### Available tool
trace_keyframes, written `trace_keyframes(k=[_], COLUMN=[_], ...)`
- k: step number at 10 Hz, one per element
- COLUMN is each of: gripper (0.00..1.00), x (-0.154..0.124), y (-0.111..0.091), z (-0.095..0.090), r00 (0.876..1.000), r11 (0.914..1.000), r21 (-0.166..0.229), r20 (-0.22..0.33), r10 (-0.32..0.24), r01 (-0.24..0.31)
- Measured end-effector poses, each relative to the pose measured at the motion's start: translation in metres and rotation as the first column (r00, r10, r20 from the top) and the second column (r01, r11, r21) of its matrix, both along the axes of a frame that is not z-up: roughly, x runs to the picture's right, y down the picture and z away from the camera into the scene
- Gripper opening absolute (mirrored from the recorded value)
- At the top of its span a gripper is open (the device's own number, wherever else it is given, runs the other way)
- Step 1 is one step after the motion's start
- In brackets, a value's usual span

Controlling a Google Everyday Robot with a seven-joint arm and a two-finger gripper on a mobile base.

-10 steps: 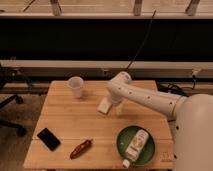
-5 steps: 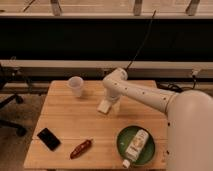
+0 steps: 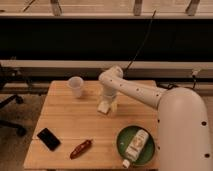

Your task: Place the white sponge in the ceramic cup

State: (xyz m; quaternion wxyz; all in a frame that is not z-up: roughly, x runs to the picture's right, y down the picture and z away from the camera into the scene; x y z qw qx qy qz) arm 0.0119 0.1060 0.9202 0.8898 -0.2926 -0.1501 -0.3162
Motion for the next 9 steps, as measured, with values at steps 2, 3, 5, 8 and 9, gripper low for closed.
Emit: trace_keyframes(k=[2,3,5,8,9], gripper=[0.79,0.7,0.51,0.2,0.11], x=[-0.0036,-0.0064,-0.0108,-0.0104,-0.0099], y=[0.0049,0.0077,0.0103,0.0083,0.0045], z=[0.0038,0.006,0.0074,0.0041,0.0005], r00=[1.0,0.999,0.999,0.998,0.998], r11=[0.9996,0.9989,0.9975,0.9974,0.9979], r21=[-0.025,-0.039,-0.057,-0.051,-0.042], r20=[0.011,0.021,0.034,0.039,0.04], r10=[-0.017,-0.026,-0.041,-0.048,-0.049], r01=[0.017,0.027,0.043,0.05,0.05])
